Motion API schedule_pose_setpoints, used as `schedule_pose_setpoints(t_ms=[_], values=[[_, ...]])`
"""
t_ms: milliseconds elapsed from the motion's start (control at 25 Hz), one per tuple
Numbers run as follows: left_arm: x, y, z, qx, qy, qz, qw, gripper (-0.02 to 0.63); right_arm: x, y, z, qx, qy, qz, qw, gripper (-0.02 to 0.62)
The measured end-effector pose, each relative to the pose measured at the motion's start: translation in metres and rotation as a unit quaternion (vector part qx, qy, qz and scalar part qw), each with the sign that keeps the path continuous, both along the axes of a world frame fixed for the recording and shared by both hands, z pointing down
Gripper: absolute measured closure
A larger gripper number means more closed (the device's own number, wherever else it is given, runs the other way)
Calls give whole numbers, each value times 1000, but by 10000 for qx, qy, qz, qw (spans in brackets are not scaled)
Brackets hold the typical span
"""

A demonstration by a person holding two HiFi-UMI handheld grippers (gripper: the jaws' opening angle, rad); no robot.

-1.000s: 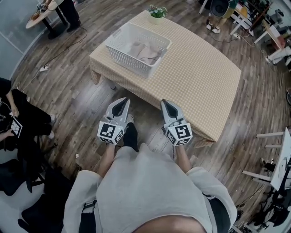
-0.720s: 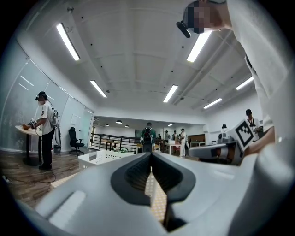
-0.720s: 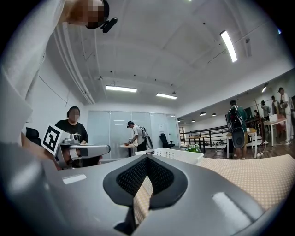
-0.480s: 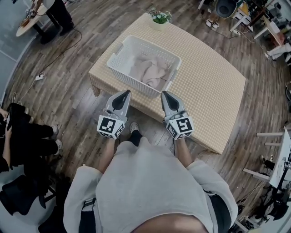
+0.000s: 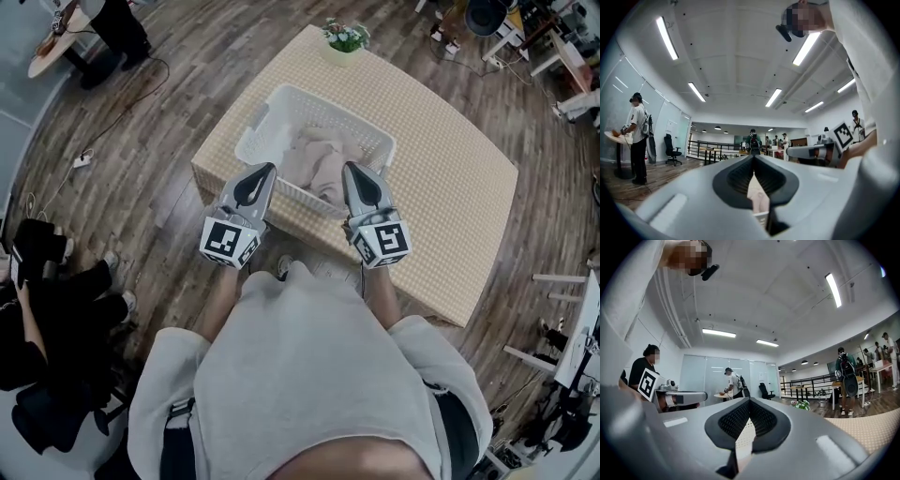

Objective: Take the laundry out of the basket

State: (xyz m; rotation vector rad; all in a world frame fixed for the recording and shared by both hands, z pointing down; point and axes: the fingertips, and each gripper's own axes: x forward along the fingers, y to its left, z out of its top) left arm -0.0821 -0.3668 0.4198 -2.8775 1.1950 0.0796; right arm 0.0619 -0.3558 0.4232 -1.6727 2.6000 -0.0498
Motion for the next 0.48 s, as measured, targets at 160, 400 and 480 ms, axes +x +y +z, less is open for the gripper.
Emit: schedule_pose_setpoints(t_ms=[160, 400, 480], values=[[-5, -9, 2, -60, -41, -30, 10000, 595, -1, -9, 1, -43, -5, -2, 10000, 595], [-2, -10, 14, -209, -82, -270, 9994, 595, 9, -12, 7, -116, -7, -151, 9998, 596], [-1, -5, 18, -283, -82, -365, 9989, 595, 14, -10, 8, -165, -17, -204, 9997, 597]])
